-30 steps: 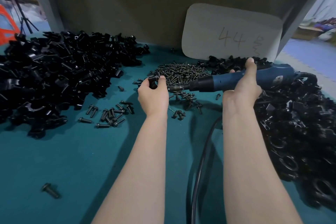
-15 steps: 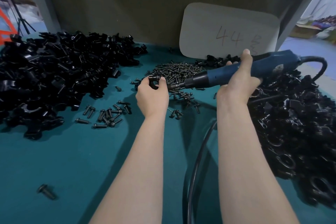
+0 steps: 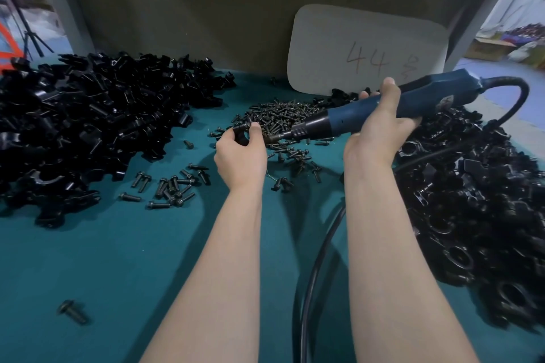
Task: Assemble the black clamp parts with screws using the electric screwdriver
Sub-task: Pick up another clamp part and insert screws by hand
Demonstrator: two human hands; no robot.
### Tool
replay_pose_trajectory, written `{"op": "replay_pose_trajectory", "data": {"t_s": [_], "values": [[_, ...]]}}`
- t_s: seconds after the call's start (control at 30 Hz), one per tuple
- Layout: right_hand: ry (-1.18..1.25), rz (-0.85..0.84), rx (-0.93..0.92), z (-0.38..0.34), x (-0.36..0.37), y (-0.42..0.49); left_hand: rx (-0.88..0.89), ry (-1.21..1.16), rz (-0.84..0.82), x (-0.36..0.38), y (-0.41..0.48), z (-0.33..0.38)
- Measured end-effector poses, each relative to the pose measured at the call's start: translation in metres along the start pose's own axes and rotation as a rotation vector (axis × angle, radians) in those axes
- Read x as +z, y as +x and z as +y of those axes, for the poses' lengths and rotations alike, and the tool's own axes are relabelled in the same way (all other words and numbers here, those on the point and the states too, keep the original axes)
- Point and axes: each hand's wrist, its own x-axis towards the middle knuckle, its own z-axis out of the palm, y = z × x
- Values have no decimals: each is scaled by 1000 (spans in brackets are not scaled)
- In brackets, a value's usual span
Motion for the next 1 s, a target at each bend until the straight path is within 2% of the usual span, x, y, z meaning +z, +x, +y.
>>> {"op": "replay_pose_trajectory", "data": {"t_s": [0.47,1.0], "values": [[-49,-100,-23,-4,8,-7,-70,-146,-39,2,7,-3],[-20,-108,-16,0,8,-8,-65,-123,-20,3,7,-4]]}}
